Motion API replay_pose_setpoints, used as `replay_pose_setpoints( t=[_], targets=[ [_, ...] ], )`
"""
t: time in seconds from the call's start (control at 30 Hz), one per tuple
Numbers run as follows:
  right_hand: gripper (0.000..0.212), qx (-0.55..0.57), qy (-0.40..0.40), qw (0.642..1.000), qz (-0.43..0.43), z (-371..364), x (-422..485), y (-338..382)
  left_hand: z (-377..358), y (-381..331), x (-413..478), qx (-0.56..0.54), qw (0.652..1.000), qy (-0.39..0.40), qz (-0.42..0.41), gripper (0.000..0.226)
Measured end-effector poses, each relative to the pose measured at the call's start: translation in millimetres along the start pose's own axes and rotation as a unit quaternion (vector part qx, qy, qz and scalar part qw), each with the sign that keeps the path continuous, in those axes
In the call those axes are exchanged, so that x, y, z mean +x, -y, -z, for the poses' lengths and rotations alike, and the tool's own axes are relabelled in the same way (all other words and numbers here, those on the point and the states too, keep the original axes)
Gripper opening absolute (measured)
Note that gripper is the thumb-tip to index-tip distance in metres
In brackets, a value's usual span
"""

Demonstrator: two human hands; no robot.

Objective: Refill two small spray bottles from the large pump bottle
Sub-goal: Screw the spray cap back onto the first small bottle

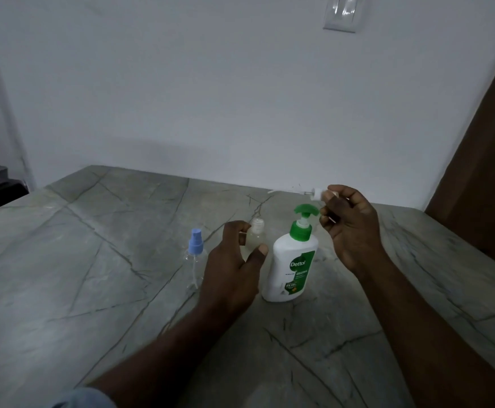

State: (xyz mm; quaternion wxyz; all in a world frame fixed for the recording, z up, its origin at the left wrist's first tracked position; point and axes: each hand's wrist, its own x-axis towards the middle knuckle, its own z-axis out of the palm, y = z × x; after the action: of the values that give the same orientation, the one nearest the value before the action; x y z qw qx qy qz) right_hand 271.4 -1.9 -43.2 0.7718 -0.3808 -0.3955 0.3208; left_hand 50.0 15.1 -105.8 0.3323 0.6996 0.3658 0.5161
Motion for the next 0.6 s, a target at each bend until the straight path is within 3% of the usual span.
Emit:
replay_pose_setpoints(
  t=[0.1,0.2,0.37,0.6],
  targets=[
    [0.016,-0.009,-0.017,1.0,-0.008,6,-13,2,-1,-8,-8,0.001,1.0,-0.002,-0.011,0.044],
    [0.017,-0.006,-0.036,0.999,-0.012,12,-25,8,0,-12,-16,-0.025,1.0,-0.012,-0.014,0.033],
    [0.033,0.002,-0.066,0.998,0.004,17,-53,20,4,-18,-26,-0.014,1.0,-0.005,-0.022,0.029],
    [0.03,-0.009,-0.105,0.994,0.041,29,-104,29,7,-27,-51,0.005,0.997,0.043,-0.069,0.032]
  ],
)
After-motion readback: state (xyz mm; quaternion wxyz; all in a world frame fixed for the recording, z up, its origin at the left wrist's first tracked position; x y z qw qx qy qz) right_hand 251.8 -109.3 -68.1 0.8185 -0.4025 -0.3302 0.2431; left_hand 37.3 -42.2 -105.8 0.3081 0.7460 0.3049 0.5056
